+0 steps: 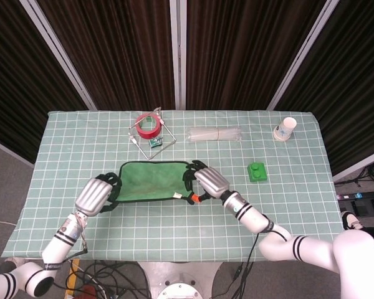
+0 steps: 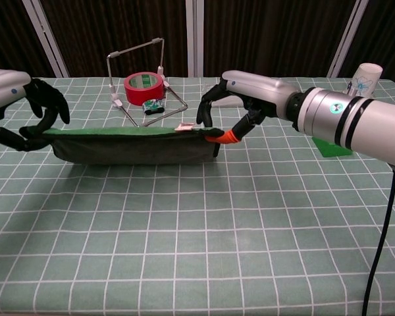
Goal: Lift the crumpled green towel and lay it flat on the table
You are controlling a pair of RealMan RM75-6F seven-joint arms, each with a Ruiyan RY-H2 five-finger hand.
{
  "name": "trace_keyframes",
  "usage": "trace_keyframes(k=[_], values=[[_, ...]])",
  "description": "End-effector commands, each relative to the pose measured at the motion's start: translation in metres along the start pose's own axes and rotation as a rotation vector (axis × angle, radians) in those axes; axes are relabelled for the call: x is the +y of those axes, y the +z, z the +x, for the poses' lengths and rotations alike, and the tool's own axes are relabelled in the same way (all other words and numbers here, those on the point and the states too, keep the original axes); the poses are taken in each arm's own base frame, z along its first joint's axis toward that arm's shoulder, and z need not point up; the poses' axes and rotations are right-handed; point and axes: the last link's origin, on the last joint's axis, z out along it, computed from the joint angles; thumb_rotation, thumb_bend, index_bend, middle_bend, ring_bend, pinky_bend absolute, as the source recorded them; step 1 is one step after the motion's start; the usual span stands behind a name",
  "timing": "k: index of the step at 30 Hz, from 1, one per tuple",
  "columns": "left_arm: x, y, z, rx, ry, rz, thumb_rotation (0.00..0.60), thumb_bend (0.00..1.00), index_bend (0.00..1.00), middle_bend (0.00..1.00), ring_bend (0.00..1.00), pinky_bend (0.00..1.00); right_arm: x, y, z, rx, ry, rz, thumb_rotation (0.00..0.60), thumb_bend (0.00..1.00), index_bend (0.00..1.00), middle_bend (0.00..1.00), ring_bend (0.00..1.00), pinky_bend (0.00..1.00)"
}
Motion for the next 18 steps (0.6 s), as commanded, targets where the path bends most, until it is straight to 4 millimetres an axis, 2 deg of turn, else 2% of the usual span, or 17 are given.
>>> trace_keyframes(k=[1, 9, 13, 18], values=[[0.004, -0.005, -0.006, -0.023, 0.004, -0.015, 0.6, 0.51, 0.71, 0.42, 0.26, 0.37, 0.0, -0.005, -0.004, -0.012, -0.001, 0.003, 0.6, 0.45, 0.77, 0.33, 0.13, 0.05], [0.004, -0.012, -0.02, -0.109, 0.02, -0.018, 0.6, 0.49, 0.69, 0.42, 0.26, 0.37, -0.002, -0.013, -0.02, -0.039, -0.04, 0.017, 0.6, 0.45, 0.77, 0.33, 0.12, 0.04], [0.004, -0.014, -0.028, -0.188, 0.046, -0.02, 0.6, 0.44, 0.6, 0.4, 0.26, 0.37, -0.005, -0.014, -0.032, -0.046, -0.076, 0.035, 0.6, 0.45, 0.77, 0.33, 0.12, 0.04], [0.004, -0.015, -0.034, -0.272, 0.069, -0.018, 0.6, 0.28, 0.43, 0.37, 0.26, 0.37, -0.009, -0.016, -0.044, -0.052, -0.121, 0.055, 0.6, 0.45, 0.77, 0.33, 0.12, 0.04]])
